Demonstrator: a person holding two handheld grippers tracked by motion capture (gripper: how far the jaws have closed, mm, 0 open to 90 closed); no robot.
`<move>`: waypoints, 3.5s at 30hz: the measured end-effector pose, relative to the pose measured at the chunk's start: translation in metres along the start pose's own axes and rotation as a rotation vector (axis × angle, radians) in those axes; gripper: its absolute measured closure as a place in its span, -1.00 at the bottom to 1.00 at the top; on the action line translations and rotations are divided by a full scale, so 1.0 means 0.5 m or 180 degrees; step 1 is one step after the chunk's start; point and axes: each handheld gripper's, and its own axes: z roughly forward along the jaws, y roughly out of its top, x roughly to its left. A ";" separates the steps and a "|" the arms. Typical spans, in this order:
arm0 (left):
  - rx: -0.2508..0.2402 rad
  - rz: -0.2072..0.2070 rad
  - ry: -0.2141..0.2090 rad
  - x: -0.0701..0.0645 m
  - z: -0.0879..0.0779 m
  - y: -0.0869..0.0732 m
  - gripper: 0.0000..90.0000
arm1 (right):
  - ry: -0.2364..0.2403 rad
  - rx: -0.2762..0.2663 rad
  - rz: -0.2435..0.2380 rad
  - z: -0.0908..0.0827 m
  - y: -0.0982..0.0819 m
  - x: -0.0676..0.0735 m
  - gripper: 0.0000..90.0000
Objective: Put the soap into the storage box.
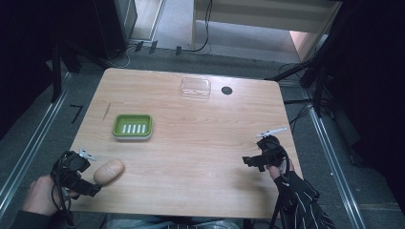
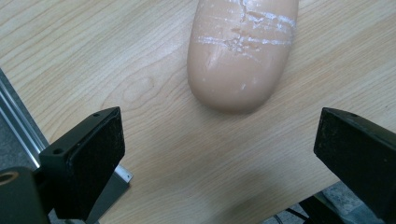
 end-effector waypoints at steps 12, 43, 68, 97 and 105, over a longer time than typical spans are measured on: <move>-0.0043 0.0066 -0.0019 -0.004 0.000 0.006 -0.94 | -0.0013 -0.0001 0.0019 -0.001 -0.001 0.000 -0.68; -0.0099 0.0387 -0.0253 -0.016 0.024 0.060 -0.95 | -0.0018 0.0016 0.0008 0.003 0.001 0.003 -0.68; 0.0143 0.0491 -0.0310 -0.016 0.061 0.107 -0.92 | -0.0014 0.0008 0.0001 0.002 0.001 0.001 -0.68; 0.0425 0.0648 -0.0295 -0.003 0.093 0.124 -0.42 | -0.0007 0.0007 0.0000 0.002 0.001 0.001 -0.68; 0.0421 0.0669 -0.0300 -0.007 0.094 0.123 -0.34 | -0.0004 0.0006 0.0001 0.002 0.001 0.001 -0.68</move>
